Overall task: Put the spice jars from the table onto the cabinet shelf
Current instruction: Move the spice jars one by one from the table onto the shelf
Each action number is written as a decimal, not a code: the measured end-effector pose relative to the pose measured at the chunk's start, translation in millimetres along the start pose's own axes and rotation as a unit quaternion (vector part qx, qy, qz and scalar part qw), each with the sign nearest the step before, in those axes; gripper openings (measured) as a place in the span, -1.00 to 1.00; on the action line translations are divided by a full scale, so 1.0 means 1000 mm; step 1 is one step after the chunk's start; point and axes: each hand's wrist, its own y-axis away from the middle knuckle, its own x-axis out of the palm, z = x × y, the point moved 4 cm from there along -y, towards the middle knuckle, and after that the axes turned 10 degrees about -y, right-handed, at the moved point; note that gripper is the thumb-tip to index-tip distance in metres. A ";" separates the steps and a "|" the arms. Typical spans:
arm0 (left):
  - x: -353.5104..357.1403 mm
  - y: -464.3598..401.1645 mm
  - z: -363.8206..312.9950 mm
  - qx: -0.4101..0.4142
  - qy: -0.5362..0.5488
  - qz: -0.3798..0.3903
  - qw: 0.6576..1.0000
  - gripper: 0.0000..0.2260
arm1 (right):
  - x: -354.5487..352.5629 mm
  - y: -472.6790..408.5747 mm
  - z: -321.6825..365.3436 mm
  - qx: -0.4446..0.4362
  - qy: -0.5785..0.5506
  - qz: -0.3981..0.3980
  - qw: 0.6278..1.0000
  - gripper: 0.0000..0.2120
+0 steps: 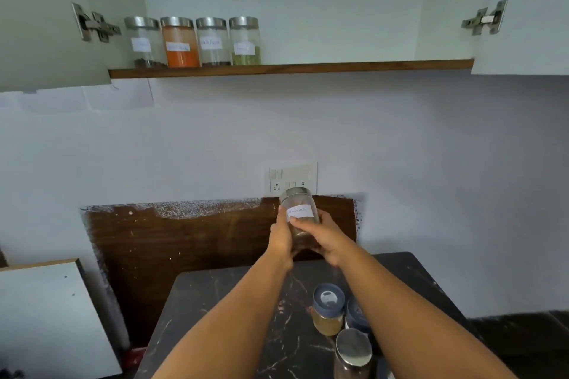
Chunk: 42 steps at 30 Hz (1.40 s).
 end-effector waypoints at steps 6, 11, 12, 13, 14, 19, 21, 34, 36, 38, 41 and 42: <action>0.011 0.011 -0.087 0.089 -0.012 0.024 0.996 -0.51 | 0.034 -0.018 0.072 -0.145 0.018 -0.005 0.989 -0.25; 0.010 0.016 -0.180 0.245 -0.080 -0.025 0.966 -0.59 | 0.072 -0.004 0.167 -0.353 0.111 -0.015 0.929 -0.18; 0.010 0.016 -0.202 0.276 -0.089 -0.032 0.956 -0.58 | 0.081 -0.002 0.189 -0.388 0.125 -0.013 0.913 -0.20; 0.010 0.015 -0.222 0.305 -0.099 -0.039 0.946 -0.57 | 0.089 -0.001 0.207 -0.413 0.133 -0.013 0.901 -0.21; 0.011 0.015 -0.245 0.331 -0.108 -0.045 0.937 -0.56 | 0.096 -0.003 0.227 -0.435 0.135 -0.015 0.890 -0.21; 0.016 0.011 -0.344 0.427 -0.152 -0.087 0.887 -0.60 | 0.127 -0.013 0.321 -0.522 0.195 -0.063 0.828 -0.14; 0.015 0.009 -0.371 0.472 -0.241 -0.114 0.841 -0.63 | 0.134 -0.022 0.345 -0.522 0.229 -0.075 0.818 -0.09; -0.045 -0.098 -0.395 0.328 -0.691 -0.241 0.597 -0.62 | 0.144 -0.138 0.371 -0.241 0.378 -0.111 0.887 -0.10; -0.045 -0.102 -0.398 0.319 -0.710 -0.225 0.586 -0.60 | 0.147 -0.149 0.373 -0.224 0.391 -0.117 0.885 -0.10; -0.044 -0.102 -0.400 0.302 -0.734 -0.210 0.571 -0.57 | 0.147 -0.159 0.378 -0.210 0.403 -0.122 0.882 -0.10; -0.043 -0.107 -0.402 0.272 -0.753 -0.188 0.569 -0.55 | 0.145 -0.171 0.383 -0.204 0.416 -0.134 0.876 -0.09; -0.044 -0.108 -0.404 0.267 -0.754 -0.185 0.571 -0.55 | 0.146 -0.176 0.383 -0.205 0.419 -0.134 0.874 -0.08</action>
